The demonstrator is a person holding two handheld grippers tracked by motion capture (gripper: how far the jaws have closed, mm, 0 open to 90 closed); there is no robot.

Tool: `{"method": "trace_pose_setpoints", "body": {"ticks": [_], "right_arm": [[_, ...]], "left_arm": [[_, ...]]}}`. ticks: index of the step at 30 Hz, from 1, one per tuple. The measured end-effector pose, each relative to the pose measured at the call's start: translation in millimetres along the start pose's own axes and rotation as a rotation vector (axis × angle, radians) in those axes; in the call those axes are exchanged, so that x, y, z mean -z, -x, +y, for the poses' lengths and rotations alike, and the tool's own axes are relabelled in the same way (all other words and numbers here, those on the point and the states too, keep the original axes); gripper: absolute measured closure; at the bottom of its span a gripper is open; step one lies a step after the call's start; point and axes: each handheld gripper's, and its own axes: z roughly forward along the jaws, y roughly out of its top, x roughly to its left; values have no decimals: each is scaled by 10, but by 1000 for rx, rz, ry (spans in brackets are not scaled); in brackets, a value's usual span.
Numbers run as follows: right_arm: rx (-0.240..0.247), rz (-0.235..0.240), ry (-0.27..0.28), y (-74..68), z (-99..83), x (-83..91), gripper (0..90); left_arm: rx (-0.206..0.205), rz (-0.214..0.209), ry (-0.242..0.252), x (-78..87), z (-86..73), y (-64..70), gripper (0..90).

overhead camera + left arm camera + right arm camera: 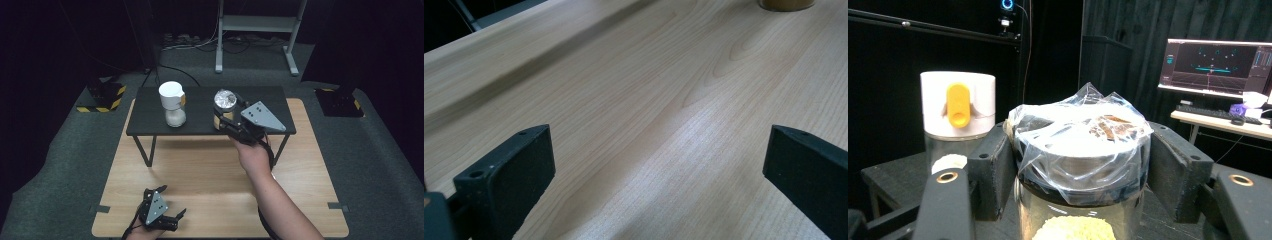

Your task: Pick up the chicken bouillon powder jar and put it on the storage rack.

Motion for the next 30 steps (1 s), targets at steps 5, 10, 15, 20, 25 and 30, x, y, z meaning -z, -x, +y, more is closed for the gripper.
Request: {"method": "trace_pose_setpoints", "body": {"ticks": [5, 10, 15, 20, 25, 30], "right_arm": [[-5, -8, 2, 20, -15, -85, 344], [-6, -17, -2, 41, -28, -151, 344], [-8, -23, -4, 58, -39, -187, 344], [-14, -29, -10, 75, -64, -218, 344], [-22, -29, -19, 84, -87, -243, 344], [-25, -29, -28, 84, -106, -257, 343]], "left_arm": [[3, -2, 4, 5, -2, -6, 5], [2, -3, 7, 7, -3, -6, 5], [3, -3, 12, 10, -5, -6, 5], [8, -4, 16, 13, -7, -9, 5], [8, -5, 16, 15, -8, -12, 5], [7, -6, 18, 15, -8, -9, 5]]}}
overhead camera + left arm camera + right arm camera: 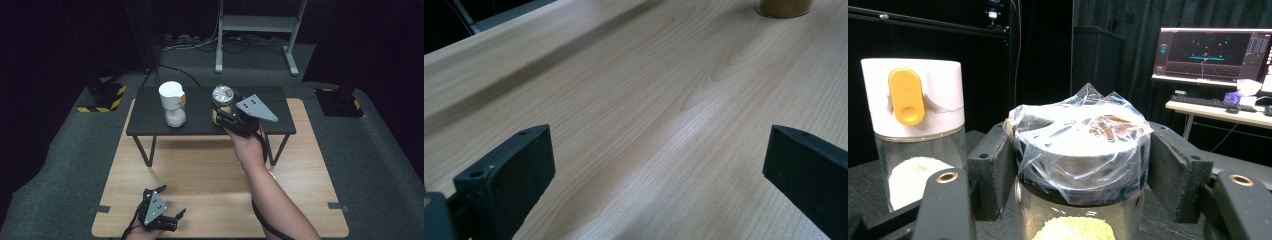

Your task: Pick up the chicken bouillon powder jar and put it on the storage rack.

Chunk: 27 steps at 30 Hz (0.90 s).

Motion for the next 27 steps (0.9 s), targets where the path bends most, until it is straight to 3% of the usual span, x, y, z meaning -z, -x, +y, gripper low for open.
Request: {"method": "trace_pose_setpoints", "body": {"ticks": [27], "right_arm": [[-23, -2, -3, 33, -57, -110, 339]], "left_arm": [[4, -9, 10, 8, -4, -8, 5]]}}
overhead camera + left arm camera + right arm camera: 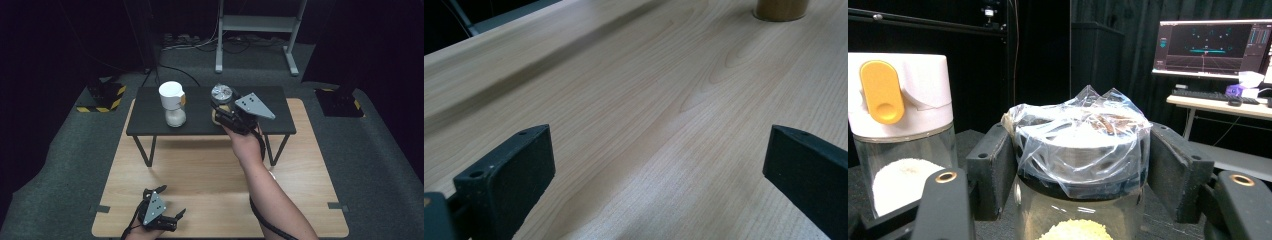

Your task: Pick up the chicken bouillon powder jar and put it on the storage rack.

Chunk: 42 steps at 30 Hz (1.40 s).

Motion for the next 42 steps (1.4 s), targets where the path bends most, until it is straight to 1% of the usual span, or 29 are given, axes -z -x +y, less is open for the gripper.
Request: {"method": "trace_pose_setpoints", "body": {"ticks": [7, 14, 18, 21, 27, 29, 35, 39, 41, 42], "right_arm": [[4, 1, 4, 2, -9, 6, 338], [-2, 0, -11, -2, 14, 7, 332], [-10, 11, -20, -11, 35, 9, 251], [-2, 0, -23, -23, 54, 21, 177], [-15, -2, -35, -23, 59, 47, 77], [-12, 6, -36, -29, 52, 63, 5], [-15, 14, -30, -39, 37, 125, 0], [-7, 22, -30, -45, 29, 175, 0], [-6, 28, -25, -53, 29, 204, 0], [-6, 31, -22, -59, 29, 221, 0]], "left_arm": [[2, -4, 2, 2, -1, -3, 5], [3, -6, 4, 3, -2, -5, 5], [3, -6, 3, 1, -1, -4, 5], [3, -6, 3, 1, -1, -4, 5], [4, -8, 3, 0, -1, -6, 5], [4, -9, 3, 0, -1, -7, 5], [0, -9, 1, -1, 0, -2, 5], [-1, -8, 1, -1, 0, -3, 5], [-3, -9, 4, 2, -1, -1, 5], [-11, -10, 7, 7, -3, 4, 5]]}}
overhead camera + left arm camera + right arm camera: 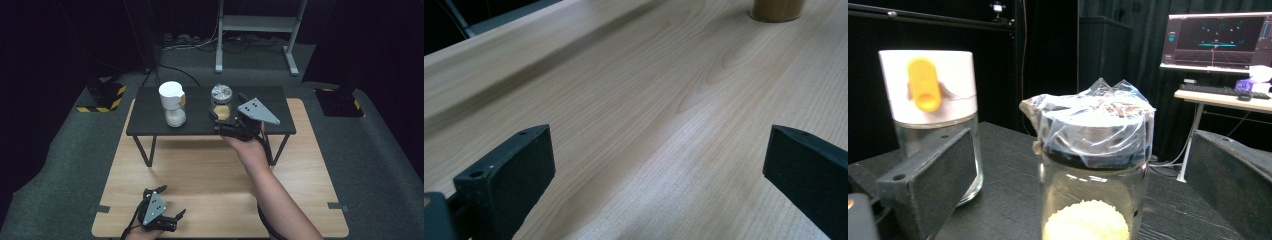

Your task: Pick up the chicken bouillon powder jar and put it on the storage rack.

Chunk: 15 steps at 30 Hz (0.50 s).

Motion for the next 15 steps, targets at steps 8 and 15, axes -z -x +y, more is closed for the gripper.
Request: {"method": "trace_pose_setpoints", "body": {"ticks": [8, 15], "right_arm": [[18, 4, -9, -73, -4, 131, 0], [35, 10, -4, -128, -31, 295, 0]], "left_arm": [[-2, 1, -5, -6, 3, 4, 5], [-12, 4, -11, -11, 6, 12, 5]]}}
